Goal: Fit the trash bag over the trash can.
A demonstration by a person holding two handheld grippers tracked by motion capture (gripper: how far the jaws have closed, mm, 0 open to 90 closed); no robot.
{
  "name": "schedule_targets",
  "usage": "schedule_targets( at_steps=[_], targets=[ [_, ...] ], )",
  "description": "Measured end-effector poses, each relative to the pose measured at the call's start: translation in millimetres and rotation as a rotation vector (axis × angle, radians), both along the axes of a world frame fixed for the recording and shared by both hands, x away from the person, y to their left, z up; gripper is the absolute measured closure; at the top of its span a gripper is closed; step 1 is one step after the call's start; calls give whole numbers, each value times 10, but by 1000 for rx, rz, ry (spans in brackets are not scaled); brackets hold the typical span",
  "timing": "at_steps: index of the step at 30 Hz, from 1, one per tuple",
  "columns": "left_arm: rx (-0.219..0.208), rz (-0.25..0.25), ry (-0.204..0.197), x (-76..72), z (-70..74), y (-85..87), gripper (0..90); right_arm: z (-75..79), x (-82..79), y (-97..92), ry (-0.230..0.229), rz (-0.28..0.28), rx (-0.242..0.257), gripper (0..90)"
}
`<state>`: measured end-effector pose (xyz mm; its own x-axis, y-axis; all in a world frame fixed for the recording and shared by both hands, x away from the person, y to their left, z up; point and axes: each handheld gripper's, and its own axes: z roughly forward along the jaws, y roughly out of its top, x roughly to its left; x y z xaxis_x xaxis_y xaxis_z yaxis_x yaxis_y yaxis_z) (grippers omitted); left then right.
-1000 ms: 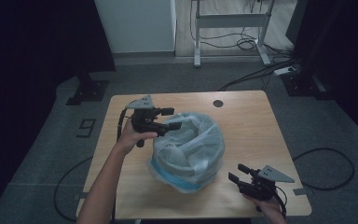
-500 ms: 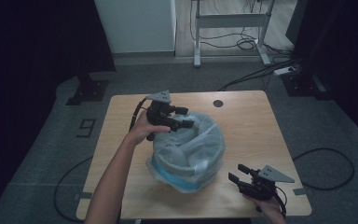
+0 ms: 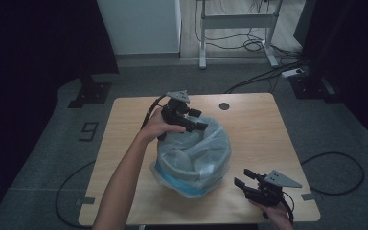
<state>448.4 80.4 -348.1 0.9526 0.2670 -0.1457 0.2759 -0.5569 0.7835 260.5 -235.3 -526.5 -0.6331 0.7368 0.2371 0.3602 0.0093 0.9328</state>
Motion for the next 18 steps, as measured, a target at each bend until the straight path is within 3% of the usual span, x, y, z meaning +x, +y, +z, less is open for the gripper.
schedule_targets(
  at_steps=[2,6,18],
  targets=[
    [47,20,1,6,-42,-84,307,-1,-1,10,-1,3,-2,380],
    [142,-14,-2,-13,-111,-203,313,1,-6,5,-3,3,-2,380],
    [244,-10,-8,-35,-242,-338,307,-7,-1,7,-2,5,-9,380]
  ],
)
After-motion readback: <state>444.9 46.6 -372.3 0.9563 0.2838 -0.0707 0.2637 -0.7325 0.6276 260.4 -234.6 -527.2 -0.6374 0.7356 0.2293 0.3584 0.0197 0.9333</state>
